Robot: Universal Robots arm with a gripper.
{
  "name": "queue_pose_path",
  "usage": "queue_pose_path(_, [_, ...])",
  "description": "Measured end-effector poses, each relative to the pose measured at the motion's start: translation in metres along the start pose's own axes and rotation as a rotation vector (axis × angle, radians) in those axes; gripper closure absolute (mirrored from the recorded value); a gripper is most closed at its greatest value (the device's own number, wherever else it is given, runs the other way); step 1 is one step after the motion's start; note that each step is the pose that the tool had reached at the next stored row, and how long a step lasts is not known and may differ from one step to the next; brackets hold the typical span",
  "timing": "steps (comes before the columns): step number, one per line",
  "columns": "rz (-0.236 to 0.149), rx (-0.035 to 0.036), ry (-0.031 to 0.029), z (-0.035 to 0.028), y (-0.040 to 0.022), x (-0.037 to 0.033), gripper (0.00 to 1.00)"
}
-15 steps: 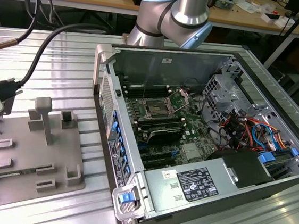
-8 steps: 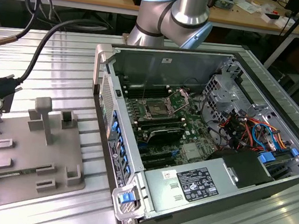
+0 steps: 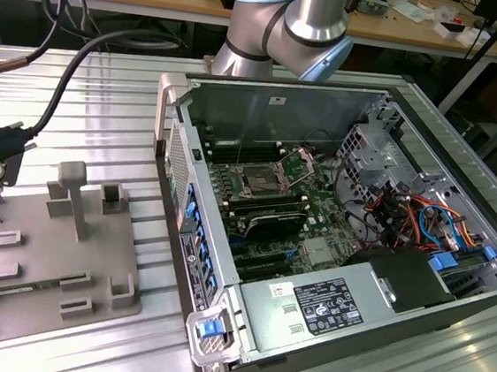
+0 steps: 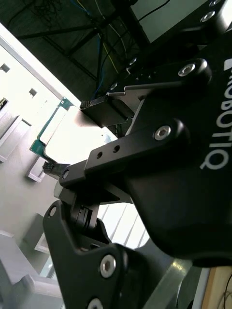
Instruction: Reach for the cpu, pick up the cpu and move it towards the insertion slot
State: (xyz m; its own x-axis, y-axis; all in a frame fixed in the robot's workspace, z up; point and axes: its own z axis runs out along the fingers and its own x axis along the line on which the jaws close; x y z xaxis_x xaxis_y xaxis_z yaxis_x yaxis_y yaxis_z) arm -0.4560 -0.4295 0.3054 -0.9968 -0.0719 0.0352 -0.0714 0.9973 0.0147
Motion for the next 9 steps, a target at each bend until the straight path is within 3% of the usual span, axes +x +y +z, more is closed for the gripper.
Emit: queue_pose_path(9, [0.0, 0.0, -0.0001, -0.0128, 0.0002, 0.0004, 0.45])
